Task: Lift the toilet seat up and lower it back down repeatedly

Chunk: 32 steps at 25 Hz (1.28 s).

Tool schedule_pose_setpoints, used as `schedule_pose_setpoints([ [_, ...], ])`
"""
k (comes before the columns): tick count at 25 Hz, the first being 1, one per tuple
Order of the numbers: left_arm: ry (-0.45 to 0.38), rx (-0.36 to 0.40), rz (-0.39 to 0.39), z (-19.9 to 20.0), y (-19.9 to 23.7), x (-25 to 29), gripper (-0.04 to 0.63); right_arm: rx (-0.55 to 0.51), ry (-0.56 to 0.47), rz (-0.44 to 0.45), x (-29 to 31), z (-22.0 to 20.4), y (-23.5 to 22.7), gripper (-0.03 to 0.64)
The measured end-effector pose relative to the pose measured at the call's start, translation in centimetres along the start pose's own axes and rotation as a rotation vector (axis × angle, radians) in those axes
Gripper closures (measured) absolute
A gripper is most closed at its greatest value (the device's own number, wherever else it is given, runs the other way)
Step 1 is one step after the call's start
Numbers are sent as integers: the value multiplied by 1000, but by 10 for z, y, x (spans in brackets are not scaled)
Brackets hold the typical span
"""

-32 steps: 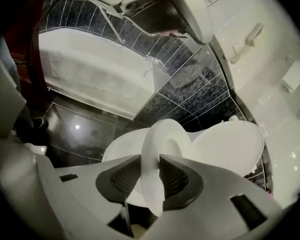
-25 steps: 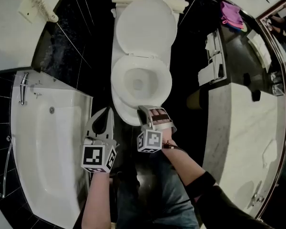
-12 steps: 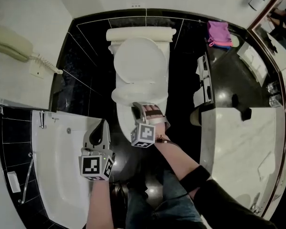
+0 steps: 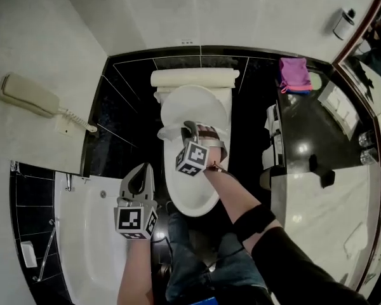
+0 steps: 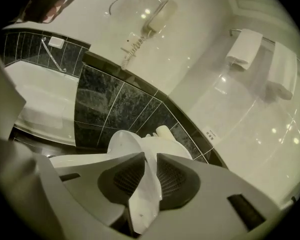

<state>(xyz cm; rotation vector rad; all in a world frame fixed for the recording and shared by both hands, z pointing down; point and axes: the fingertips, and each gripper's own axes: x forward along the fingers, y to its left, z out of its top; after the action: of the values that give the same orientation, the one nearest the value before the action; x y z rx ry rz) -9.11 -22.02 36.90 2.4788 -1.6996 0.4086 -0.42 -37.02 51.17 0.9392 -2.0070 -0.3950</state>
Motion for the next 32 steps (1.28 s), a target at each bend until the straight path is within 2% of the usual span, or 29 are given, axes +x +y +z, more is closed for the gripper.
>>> schedule_pose_setpoints([
  [8,12,4,-131,11,18,88,595,31,48,-17,55,0,-60,536],
  [12,-2,4,-169,19,31,119,594,41,75,-36,79,-3,-85,541],
  [21,15,-28,-201,11,57,147,595,43,118,-59,119,-11,-114,543],
  [28,17,-47,-198,0,69,153,595,2,112,-77,122,-12,-115,541],
  [32,25,-43,-196,7,68,150,594,25,109,-78,120,-13,-116,529],
])
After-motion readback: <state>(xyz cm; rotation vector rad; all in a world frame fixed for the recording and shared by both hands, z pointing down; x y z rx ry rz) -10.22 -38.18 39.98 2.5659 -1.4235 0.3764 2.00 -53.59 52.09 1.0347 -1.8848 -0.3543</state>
